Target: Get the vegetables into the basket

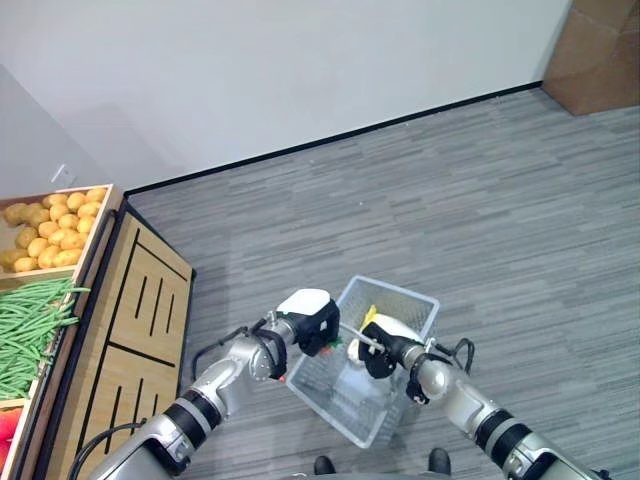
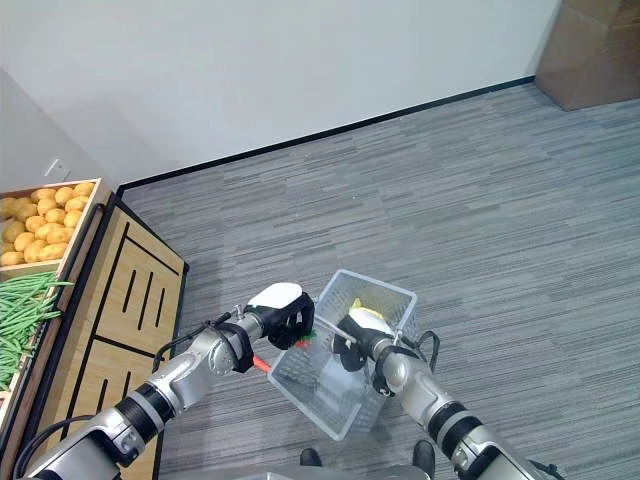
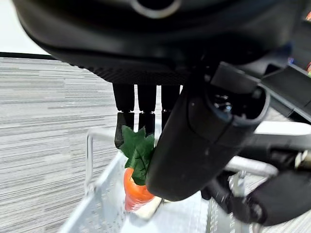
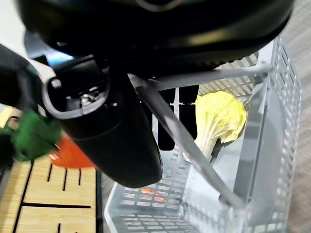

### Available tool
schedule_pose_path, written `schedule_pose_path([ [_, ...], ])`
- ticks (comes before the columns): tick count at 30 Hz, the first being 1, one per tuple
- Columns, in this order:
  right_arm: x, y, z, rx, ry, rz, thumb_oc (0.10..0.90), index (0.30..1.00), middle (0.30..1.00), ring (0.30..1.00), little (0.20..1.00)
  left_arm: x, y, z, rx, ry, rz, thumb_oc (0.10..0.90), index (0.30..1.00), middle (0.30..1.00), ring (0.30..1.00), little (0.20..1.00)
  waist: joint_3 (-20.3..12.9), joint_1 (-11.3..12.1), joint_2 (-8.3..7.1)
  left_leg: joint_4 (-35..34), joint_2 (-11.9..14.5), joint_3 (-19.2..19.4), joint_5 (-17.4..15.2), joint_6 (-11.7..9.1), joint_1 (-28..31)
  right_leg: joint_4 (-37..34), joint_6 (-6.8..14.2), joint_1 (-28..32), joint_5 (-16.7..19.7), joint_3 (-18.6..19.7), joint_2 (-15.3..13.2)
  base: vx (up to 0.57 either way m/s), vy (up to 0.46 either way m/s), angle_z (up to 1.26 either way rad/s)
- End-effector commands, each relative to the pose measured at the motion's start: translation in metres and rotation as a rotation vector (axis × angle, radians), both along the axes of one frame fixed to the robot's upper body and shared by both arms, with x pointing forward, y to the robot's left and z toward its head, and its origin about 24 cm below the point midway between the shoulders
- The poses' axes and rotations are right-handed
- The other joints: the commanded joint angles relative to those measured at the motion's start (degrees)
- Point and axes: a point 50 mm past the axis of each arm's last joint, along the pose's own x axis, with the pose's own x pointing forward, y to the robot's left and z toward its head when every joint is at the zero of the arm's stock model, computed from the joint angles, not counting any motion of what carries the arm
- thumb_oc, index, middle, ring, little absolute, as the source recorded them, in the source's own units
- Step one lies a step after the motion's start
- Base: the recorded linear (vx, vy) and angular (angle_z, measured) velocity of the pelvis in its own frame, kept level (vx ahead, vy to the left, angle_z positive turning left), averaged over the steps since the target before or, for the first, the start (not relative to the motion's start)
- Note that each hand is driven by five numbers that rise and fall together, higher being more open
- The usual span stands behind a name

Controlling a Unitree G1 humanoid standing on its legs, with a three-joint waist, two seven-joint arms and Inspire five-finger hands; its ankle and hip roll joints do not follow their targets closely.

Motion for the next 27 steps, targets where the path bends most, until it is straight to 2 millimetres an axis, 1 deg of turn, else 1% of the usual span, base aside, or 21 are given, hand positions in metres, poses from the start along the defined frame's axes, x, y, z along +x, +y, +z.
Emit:
schedule_pose_path([
  [1, 0.039, 0.073, 0.091, 0.317, -0.342, 0.206, 0.400, 0.300, 0.300, 0.300, 0.300, 0.031, 0.005, 0.034, 0.043, -0.191, -0.002, 0.400, 0.300, 0.300, 0.300, 0.300, -0.63, -0.55, -3.43, 0.25, 3.58, -0.67, -0.59, -4.68, 2.30, 3.37, 2.08, -0.53, 0.49, 2.25, -2.61, 0.00, 0.000, 0.00],
  [3, 0.038, 0.075, 0.098, 0.341, -0.361, 0.215, 0.400, 0.300, 0.300, 0.300, 0.300, 0.030, 0.005, 0.031, 0.048, -0.188, 0.003, 0.400, 0.300, 0.300, 0.300, 0.300, -0.57, -0.47, -3.80, 0.19, 3.78, -0.61, -0.53, -4.74, 2.42, 3.34, 2.03, -0.44, 0.46, 2.19, -2.41, -0.01, -0.020, -0.01],
  [4, 0.038, 0.075, 0.105, 0.363, -0.383, 0.216, 0.400, 0.300, 0.300, 0.300, 0.300, 0.030, 0.006, 0.029, 0.049, -0.180, 0.013, 0.400, 0.300, 0.300, 0.300, 0.300, -0.53, -0.39, -4.22, 0.17, 4.02, -0.66, -0.50, -4.77, 2.52, 3.32, 1.96, -0.32, 0.42, 2.17, -2.24, -0.01, -0.031, -0.01],
  [5, 0.038, 0.074, 0.105, 0.363, -0.383, 0.216, 0.400, 0.300, 0.300, 0.300, 0.300, 0.029, 0.006, 0.029, 0.048, -0.180, 0.013, 0.508, 0.451, 0.451, 0.451, 0.451, -0.50, -0.38, -4.21, 0.17, 4.03, -0.65, -0.49, -4.78, 2.54, 3.31, 1.95, -0.30, 0.41, 2.18, -2.23, 0.00, -0.031, -0.01],
  [6, 0.038, 0.074, 0.108, 0.372, -0.391, 0.219, 0.400, 0.300, 0.300, 0.300, 0.300, 0.029, 0.007, 0.027, 0.054, -0.173, 0.018, 0.549, 0.509, 0.509, 0.509, 0.509, -0.51, -0.40, -4.41, 0.21, 4.11, -0.60, -0.49, -4.79, 2.61, 3.33, 1.88, -0.23, 0.31, 2.22, -2.09, 0.00, 0.000, 0.00],
  [7, 0.038, 0.074, 0.110, 0.375, -0.397, 0.222, 0.400, 0.300, 0.300, 0.300, 0.300, 0.028, 0.007, 0.026, 0.055, -0.169, 0.018, 0.900, 1.000, 1.000, 1.000, 1.000, -0.54, -0.40, -4.54, 0.19, 4.14, -0.60, -0.50, -4.77, 2.67, 3.33, 1.84, -0.17, 0.27, 2.25, -2.02, 0.00, 0.000, 0.00],
  [12, 0.038, 0.073, 0.114, 0.382, -0.407, 0.218, 0.400, 0.300, 0.300, 0.300, 0.300, 0.028, 0.007, 0.023, 0.062, -0.154, 0.020, 0.900, 1.000, 1.000, 1.000, 1.000, -0.65, -0.36, -5.07, 0.21, 4.43, -0.45, -0.66, -4.79, 3.21, 3.33, 1.69, 0.17, 0.06, 2.26, -1.69, 0.00, 0.000, 0.00],
  [21, 0.035, 0.071, 0.106, 0.392, -0.370, 0.195, 0.400, 0.300, 0.300, 0.300, 0.300, 0.029, 0.010, 0.033, 0.047, -0.184, 0.024, 0.900, 1.000, 1.000, 1.000, 1.000, -0.72, -0.06, -5.61, -0.04, 4.63, -0.59, -0.80, -4.81, 3.82, 3.37, 1.73, 0.73, -0.10, 2.06, -1.57, 0.00, 0.000, 0.00],
  [23, 0.036, 0.068, 0.101, 0.383, -0.355, 0.178, 0.400, 0.300, 0.300, 0.300, 0.300, 0.028, 0.011, 0.033, 0.040, -0.181, 0.031, 0.900, 1.000, 1.000, 1.000, 1.000, -0.71, 0.00, -5.66, -0.05, 4.65, -0.64, -0.82, -4.80, 3.82, 3.37, 1.73, 0.78, -0.06, 2.01, -1.59, 0.00, 0.000, 0.00],
  [24, 0.035, 0.063, 0.094, 0.372, -0.328, 0.152, 0.400, 0.300, 0.300, 0.300, 0.300, 0.028, 0.013, 0.035, 0.028, -0.184, 0.039, 0.900, 1.000, 1.000, 1.000, 1.000, -0.82, 0.15, -5.73, -0.07, 4.61, -0.71, -0.89, -4.78, 3.88, 3.36, 1.72, 0.94, -0.13, 1.92, -1.58, 0.00, 0.000, 0.00],
  [25, 0.035, 0.064, 0.094, 0.372, -0.327, 0.152, 0.400, 0.300, 0.300, 0.300, 0.300, 0.028, 0.013, 0.035, 0.029, -0.183, 0.039, 0.900, 1.000, 1.000, 1.000, 1.000, -0.86, 0.13, -5.75, -0.08, 4.60, -0.72, -0.90, -4.79, 3.91, 3.33, 1.72, 0.98, -0.13, 1.91, -1.58, 0.00, 0.000, 0.00],
  [27, 0.035, 0.057, 0.086, 0.343, -0.307, 0.123, 0.400, 0.300, 0.300, 0.300, 0.300, 0.026, 0.017, 0.037, 0.014, -0.178, 0.049, 0.900, 1.000, 1.000, 1.000, 1.000, -0.94, 0.34, -5.85, -0.05, 4.60, -0.91, -0.96, -4.76, 3.94, 3.34, 1.72, 1.09, -0.19, 1.89, -1.56, 0.00, 0.000, 0.00],
])
